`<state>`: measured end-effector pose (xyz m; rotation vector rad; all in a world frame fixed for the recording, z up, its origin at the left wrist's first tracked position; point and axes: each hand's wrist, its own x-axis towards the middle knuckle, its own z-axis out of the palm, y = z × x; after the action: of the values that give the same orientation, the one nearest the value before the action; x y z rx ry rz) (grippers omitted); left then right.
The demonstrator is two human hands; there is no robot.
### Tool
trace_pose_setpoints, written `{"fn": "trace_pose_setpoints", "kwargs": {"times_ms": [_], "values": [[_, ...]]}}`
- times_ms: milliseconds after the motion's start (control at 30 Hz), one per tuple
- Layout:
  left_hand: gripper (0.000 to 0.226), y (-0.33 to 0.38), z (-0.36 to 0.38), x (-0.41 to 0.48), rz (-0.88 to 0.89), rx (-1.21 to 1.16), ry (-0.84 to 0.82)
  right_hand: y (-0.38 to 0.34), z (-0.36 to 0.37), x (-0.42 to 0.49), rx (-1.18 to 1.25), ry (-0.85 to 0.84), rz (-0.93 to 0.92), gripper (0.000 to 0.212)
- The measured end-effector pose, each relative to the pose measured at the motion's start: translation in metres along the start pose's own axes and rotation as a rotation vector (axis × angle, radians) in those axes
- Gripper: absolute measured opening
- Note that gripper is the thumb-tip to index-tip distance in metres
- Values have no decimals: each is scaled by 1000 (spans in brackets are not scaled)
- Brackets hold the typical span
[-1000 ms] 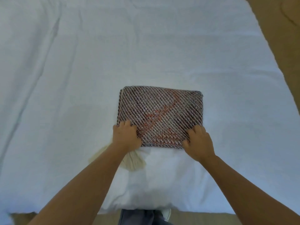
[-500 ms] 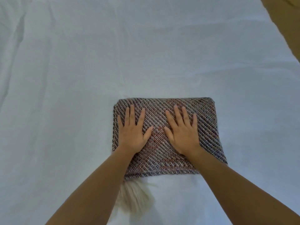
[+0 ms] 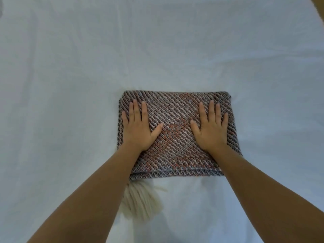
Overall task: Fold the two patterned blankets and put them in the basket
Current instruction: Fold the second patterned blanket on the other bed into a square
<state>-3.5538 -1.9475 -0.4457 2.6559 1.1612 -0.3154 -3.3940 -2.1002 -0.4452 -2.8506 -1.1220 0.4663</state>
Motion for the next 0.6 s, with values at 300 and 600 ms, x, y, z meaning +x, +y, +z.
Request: {"fn": "trace_pose_setpoints", "kwargs": {"times_ms": [300,600], "values": [[68,44,13,-109,-138,-87,131,-51,16,-104,-18,35,-230,65],[74,12,51,-112,-176,-141,107,32,30,-97,-93,-27,-106,69]]}}
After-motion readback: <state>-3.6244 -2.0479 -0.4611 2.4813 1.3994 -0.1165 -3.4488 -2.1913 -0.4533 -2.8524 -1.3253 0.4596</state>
